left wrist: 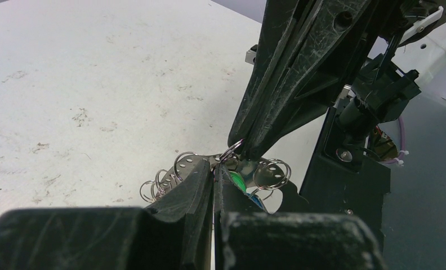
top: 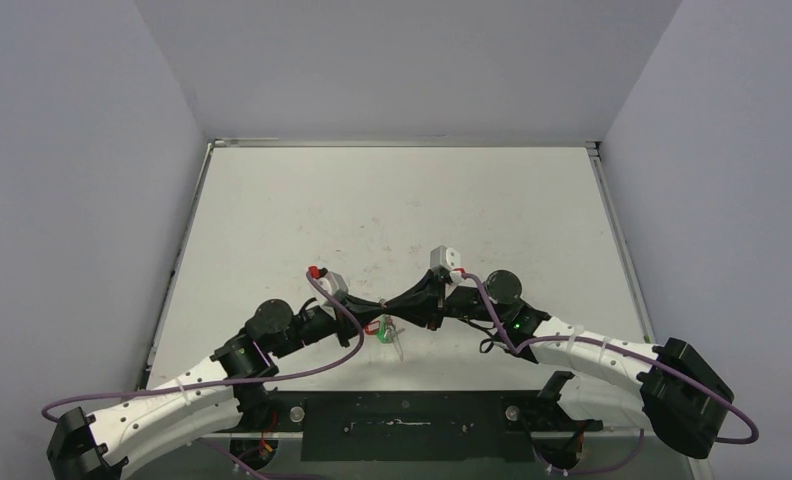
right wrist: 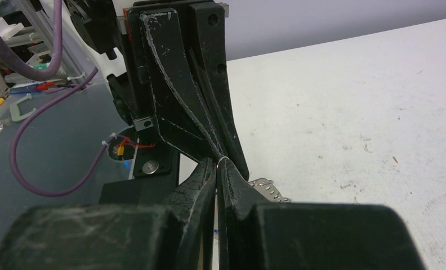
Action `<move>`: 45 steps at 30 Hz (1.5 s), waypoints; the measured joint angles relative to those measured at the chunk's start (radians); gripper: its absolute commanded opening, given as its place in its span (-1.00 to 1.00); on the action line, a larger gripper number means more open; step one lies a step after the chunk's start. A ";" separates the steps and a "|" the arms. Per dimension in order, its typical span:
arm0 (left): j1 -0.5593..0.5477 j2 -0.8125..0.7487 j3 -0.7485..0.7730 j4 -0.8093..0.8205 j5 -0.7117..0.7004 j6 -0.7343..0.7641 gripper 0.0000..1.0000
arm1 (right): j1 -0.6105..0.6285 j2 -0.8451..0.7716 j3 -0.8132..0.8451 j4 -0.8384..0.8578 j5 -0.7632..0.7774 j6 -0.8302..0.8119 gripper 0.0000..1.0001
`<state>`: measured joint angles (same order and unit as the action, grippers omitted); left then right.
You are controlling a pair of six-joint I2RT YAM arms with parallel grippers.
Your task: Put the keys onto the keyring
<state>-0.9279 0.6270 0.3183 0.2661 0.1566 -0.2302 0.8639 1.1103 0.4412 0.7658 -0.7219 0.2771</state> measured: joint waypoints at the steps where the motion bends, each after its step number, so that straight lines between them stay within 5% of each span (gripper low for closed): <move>1: 0.000 0.000 0.000 0.003 0.000 0.002 -1.00 | 0.000 0.000 0.000 0.004 -0.002 0.002 -1.00; 25: 0.000 -0.035 -0.038 0.062 0.007 0.043 -1.00 | -0.005 0.066 -0.016 0.169 -0.056 0.087 -1.00; 35: 0.000 -0.226 -0.090 -0.019 0.054 0.152 -0.28 | 0.014 0.010 -0.016 0.146 -0.082 0.044 -1.00; 45: 0.000 -0.362 -0.144 -0.021 0.097 0.222 -0.19 | 0.015 -0.023 -0.016 0.145 -0.103 0.023 -1.00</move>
<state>-0.9279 0.2653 0.1745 0.2455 0.2531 -0.0082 0.8787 1.0874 0.4252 0.9108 -0.8246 0.2996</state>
